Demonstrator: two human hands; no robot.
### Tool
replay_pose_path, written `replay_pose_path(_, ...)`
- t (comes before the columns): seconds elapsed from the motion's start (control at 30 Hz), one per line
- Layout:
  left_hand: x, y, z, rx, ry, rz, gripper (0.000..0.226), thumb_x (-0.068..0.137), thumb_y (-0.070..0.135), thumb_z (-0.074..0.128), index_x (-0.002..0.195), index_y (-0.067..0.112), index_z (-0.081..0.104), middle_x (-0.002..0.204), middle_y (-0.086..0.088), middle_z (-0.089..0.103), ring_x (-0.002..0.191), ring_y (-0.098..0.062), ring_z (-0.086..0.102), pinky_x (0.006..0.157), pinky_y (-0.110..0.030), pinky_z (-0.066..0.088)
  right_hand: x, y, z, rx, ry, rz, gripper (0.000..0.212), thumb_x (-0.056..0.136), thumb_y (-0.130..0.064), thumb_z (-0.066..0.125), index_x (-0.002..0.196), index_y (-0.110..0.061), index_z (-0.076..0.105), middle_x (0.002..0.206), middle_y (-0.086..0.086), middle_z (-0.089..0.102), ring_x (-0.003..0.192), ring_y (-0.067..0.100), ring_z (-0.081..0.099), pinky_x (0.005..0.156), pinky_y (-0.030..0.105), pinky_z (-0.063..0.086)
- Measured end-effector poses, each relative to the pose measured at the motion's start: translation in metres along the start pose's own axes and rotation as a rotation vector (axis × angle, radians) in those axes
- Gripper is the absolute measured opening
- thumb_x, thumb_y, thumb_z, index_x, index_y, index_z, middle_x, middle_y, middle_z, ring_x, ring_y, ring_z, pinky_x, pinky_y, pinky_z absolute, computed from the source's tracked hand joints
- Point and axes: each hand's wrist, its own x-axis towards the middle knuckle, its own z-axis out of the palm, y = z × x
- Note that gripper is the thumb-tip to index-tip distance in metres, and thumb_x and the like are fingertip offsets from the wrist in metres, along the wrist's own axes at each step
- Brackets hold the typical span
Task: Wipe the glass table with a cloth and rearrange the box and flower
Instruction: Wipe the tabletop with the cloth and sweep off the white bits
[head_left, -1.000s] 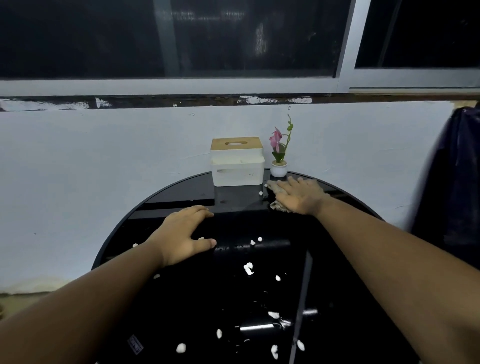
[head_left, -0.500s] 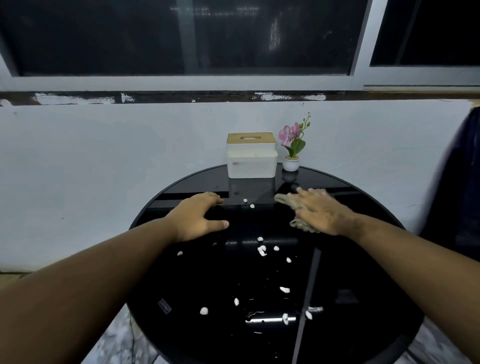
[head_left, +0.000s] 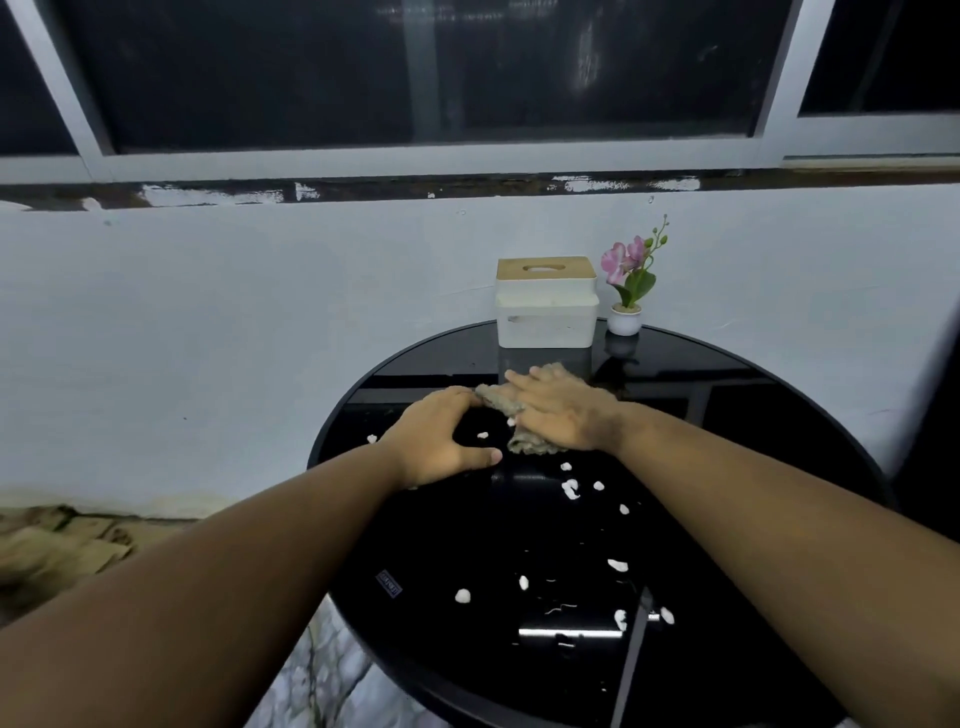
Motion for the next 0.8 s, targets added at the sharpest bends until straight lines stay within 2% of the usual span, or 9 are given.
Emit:
replay_pose_path(0.1,-0.007,-0.003,-0.009,-0.157,0.001,-0.052,0.076,0.064,0.075,0.059,0.121,0.025,0.058,0.125,0.009,0.057,0.118,-0.011,0.054,0.106,-0.039,0.042,-0.014,-0.002,0.006,0.141,-0.013,0.044,0.065,0.095,-0.049,0.032,0.154,-0.04,0.005,0.164,-0.003,0.002,0.15,0.022,-0.01,0.12,0.052,0.0)
replay_pose_path(0.23,-0.029,-0.022,-0.027,-0.089,0.059,0.005,0.059,0.075,0.065,0.059,0.121,0.028,0.057,0.119,0.012,0.058,0.111,-0.009,0.056,0.1,-0.039,0.046,-0.027,0.034,0.009,0.222,0.051,0.043,0.062,0.097,-0.049,0.029,0.155,-0.033,0.015,0.164,-0.002,0.009,0.151,0.017,-0.003,0.122,0.039,-0.002)
replay_pose_path(0.3,-0.044,-0.039,-0.033,0.014,0.116,0.002,0.06,0.076,0.068,0.053,0.121,0.028,0.056,0.118,0.012,0.057,0.11,-0.009,0.055,0.097,-0.039,0.048,-0.03,0.056,0.005,0.16,0.081,0.09,0.054,0.103,-0.04,0.029,0.155,-0.03,0.019,0.164,-0.002,0.012,0.151,0.02,0.003,0.121,0.035,-0.002)
replay_pose_path(0.4,-0.062,-0.059,-0.034,0.096,0.14,-0.08,0.069,0.075,0.07,0.047,0.126,0.024,0.055,0.124,0.01,0.054,0.108,-0.01,0.055,0.096,-0.036,0.047,-0.026,0.072,-0.002,0.062,0.084,0.191,0.05,0.104,-0.042,0.024,0.153,-0.04,0.017,0.164,0.0,0.01,0.151,0.026,0.006,0.12,0.039,0.0)
replay_pose_path(0.47,-0.067,-0.063,-0.029,0.101,0.142,-0.126,0.075,0.074,0.07,0.044,0.129,0.021,0.054,0.127,0.008,0.054,0.112,-0.012,0.054,0.097,-0.035,0.045,-0.014,0.064,-0.006,-0.012,0.08,0.244,0.053,0.102,-0.049,0.019,0.154,-0.041,0.012,0.164,0.003,0.008,0.15,0.03,0.008,0.118,0.043,0.002)
replay_pose_path(0.53,-0.069,-0.064,-0.025,0.099,0.165,-0.136,0.071,0.076,0.066,0.046,0.128,0.019,0.055,0.127,0.006,0.055,0.113,-0.014,0.054,0.096,-0.032,0.044,0.004,0.048,-0.007,-0.069,0.064,0.276,0.06,0.097,-0.059,0.015,0.154,-0.043,0.005,0.165,0.004,0.005,0.15,0.032,0.008,0.118,0.046,0.004)
replay_pose_path(0.63,-0.069,-0.062,-0.025,0.138,0.176,-0.133,0.068,0.078,0.064,0.047,0.127,0.017,0.056,0.126,0.004,0.056,0.112,-0.017,0.054,0.095,-0.033,0.044,0.03,0.018,-0.004,-0.096,0.053,0.24,0.07,0.087,-0.072,0.008,0.152,-0.048,-0.002,0.165,0.003,0.003,0.15,0.033,0.006,0.119,0.049,0.002)
replay_pose_path(0.7,-0.071,-0.061,-0.026,0.153,0.17,-0.138,0.067,0.079,0.064,0.046,0.126,0.017,0.056,0.125,0.003,0.056,0.112,-0.018,0.054,0.094,-0.033,0.044,0.041,-0.01,-0.001,-0.108,0.048,0.162,0.072,0.084,-0.073,0.005,0.151,-0.049,-0.003,0.165,0.003,0.002,0.15,0.034,0.005,0.119,0.05,0.0)
replay_pose_path(0.8,-0.074,-0.058,-0.028,0.168,0.164,-0.148,0.07,0.079,0.064,0.045,0.129,0.015,0.055,0.129,0.002,0.055,0.116,-0.019,0.053,0.097,-0.034,0.043,0.04,-0.049,0.003,-0.133,0.021,0.05,0.067,0.09,-0.067,0.007,0.152,-0.044,-0.005,0.165,0.003,-0.002,0.15,0.032,0.001,0.12,0.051,-0.002)
